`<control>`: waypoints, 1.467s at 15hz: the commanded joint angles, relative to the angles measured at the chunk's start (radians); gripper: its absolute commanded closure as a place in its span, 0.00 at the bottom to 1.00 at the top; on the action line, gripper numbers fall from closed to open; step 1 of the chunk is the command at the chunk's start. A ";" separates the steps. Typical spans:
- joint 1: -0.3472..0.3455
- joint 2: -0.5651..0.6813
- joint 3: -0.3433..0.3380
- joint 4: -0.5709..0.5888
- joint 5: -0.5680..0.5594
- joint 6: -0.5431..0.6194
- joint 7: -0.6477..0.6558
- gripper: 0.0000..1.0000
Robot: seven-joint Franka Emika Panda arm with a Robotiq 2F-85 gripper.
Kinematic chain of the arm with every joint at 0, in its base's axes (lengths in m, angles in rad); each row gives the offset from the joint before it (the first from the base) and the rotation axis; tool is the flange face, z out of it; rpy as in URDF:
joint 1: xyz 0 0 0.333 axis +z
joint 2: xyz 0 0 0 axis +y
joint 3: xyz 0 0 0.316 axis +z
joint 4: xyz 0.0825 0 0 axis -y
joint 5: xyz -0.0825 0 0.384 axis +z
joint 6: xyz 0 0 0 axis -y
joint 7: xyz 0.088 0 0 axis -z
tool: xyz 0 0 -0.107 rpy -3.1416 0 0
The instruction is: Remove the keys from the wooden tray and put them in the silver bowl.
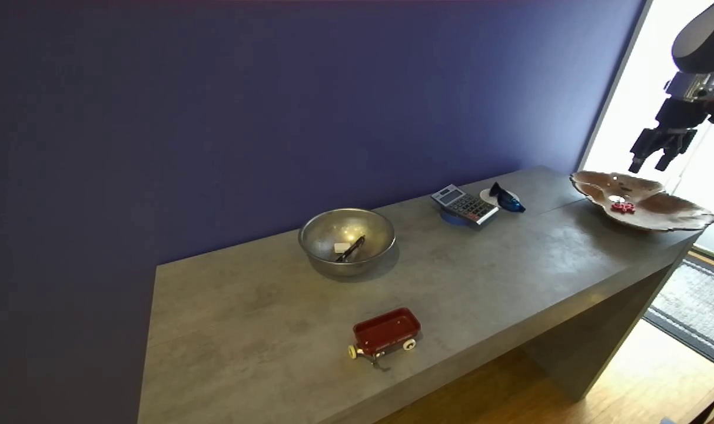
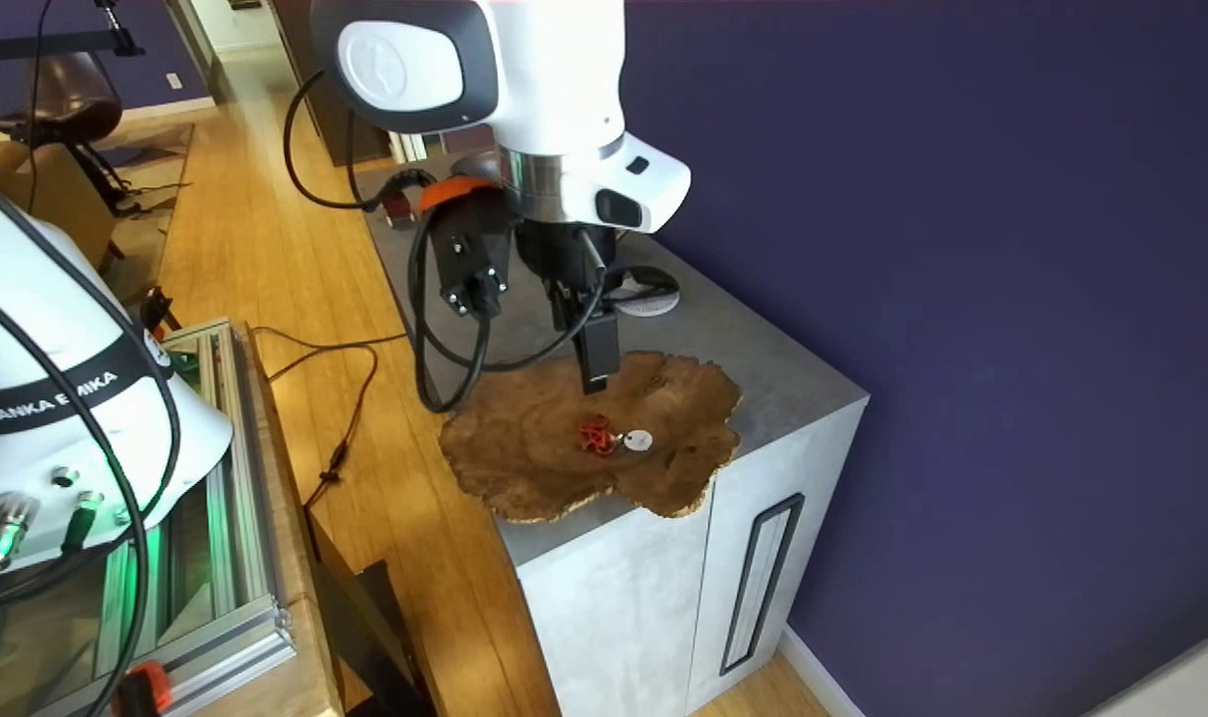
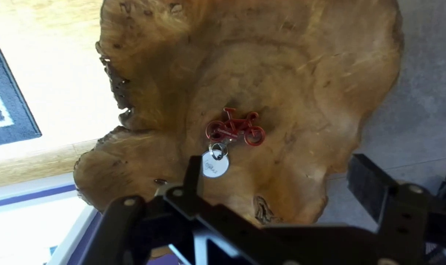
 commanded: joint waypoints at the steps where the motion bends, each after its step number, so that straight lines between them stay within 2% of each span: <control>1: -0.007 0.110 0.030 0.021 0.032 0.121 -0.017 0.00; 5: -0.037 0.247 0.072 0.101 0.135 0.147 -0.009 0.00; 6: -0.023 0.289 0.045 0.139 0.102 0.095 0.040 0.00; 7: -0.013 0.203 0.047 0.063 0.088 0.128 0.009 0.00; 8: -0.013 0.237 0.045 0.086 0.088 0.122 0.021 0.00; 9: -0.086 0.256 0.104 0.101 0.020 0.127 0.079 0.00; 10: -0.086 0.274 0.104 0.114 0.017 0.128 0.085 0.00; 16: -0.272 0.303 0.228 0.198 0.036 -0.010 -0.095 0.00; 17: -0.292 0.307 0.239 0.208 0.045 -0.016 -0.113 0.04; 18: -0.314 0.312 0.251 0.216 0.058 -0.018 -0.133 0.12; 19: -0.330 0.312 0.261 0.222 0.065 -0.030 -0.148 0.15; 21: -0.341 0.315 0.270 0.226 0.061 -0.036 -0.163 0.36; 22: -0.343 0.318 0.273 0.227 0.061 -0.037 -0.167 0.44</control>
